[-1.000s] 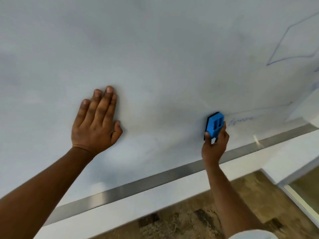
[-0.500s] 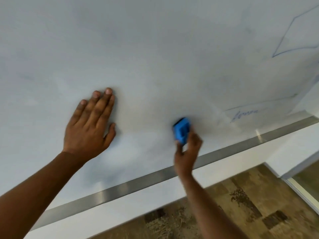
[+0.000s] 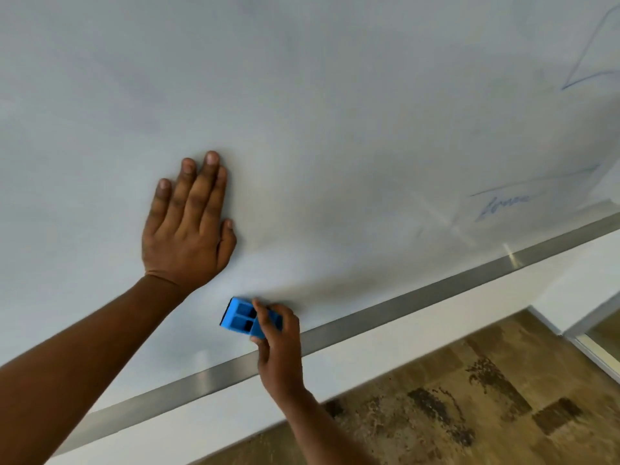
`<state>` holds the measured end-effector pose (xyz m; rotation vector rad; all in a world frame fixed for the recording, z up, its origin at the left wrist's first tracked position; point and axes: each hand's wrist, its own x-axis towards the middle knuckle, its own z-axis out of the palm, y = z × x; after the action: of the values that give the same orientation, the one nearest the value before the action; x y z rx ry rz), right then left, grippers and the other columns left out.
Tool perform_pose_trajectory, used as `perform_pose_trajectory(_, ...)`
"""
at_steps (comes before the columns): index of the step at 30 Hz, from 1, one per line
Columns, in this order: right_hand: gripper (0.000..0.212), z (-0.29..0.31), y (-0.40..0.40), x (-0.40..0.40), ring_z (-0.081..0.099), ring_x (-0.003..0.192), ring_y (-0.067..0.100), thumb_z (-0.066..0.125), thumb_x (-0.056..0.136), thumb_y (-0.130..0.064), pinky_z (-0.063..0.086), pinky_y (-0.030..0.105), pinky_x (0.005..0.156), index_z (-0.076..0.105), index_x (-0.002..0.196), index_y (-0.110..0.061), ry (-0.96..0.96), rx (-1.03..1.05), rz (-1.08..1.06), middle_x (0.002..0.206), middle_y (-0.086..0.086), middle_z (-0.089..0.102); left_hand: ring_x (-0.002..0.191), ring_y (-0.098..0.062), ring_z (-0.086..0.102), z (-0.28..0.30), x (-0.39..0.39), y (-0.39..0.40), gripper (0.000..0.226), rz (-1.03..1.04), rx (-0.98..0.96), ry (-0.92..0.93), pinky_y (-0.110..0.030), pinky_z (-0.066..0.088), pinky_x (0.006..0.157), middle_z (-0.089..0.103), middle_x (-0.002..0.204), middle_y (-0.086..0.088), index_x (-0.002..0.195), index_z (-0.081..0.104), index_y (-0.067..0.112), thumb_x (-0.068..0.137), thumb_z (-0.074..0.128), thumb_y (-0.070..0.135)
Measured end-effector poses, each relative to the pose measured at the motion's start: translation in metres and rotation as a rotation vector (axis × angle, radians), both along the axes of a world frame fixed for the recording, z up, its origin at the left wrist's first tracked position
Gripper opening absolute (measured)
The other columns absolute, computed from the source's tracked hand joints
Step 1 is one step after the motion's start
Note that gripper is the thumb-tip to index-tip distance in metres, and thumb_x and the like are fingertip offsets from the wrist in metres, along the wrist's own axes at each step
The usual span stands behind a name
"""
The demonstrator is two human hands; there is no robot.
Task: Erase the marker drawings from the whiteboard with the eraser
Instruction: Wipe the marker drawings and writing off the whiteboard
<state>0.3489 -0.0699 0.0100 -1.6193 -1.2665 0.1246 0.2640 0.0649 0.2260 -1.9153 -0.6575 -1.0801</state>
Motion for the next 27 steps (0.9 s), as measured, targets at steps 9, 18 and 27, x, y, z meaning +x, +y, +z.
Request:
perform_pose_trajectory(9,0.065,0.047,0.01,0.108,0.062,0.123,0.032,0.054,0.106,-0.012,0.05,0.048,0.11,0.026,0.163,-0.027,1.251,0.193,-0.524,0.144,0.014,0.058,0.169,-0.024,0.013,-0.003,-0.045,0.006,0.07,-0.16,-0.144,0.105,-0.041,0.008,0.137,0.012,0.182,-0.006,0.172,0.021,0.006,0.107,0.045,0.018)
perform_pose_trajectory(18,0.069,0.126,0.037,0.024,0.058,0.12,0.022,0.064,0.102,-0.016,0.053,0.042,0.105,0.03,0.161,-0.024,0.791,0.339,-0.494,0.133,0.011,0.049,0.168,-0.024,0.017,0.004,-0.108,0.019,0.065,-0.137,-0.079,0.028,-0.041,0.013,0.137,0.016,0.181,-0.007,0.17,0.028,0.003,0.108,0.047,0.013)
perform_pose_trajectory(27,0.084,0.059,0.039,-0.065,0.05,0.136,0.025,0.077,0.091,-0.015,0.052,0.038,0.11,0.034,0.159,-0.041,-0.357,0.223,-0.182,0.141,0.002,0.051,0.167,-0.026,0.022,0.0,-0.119,0.028,0.078,-0.063,0.039,0.035,-0.041,0.014,0.137,0.022,0.18,-0.01,0.167,0.035,0.002,0.093,0.058,0.005)
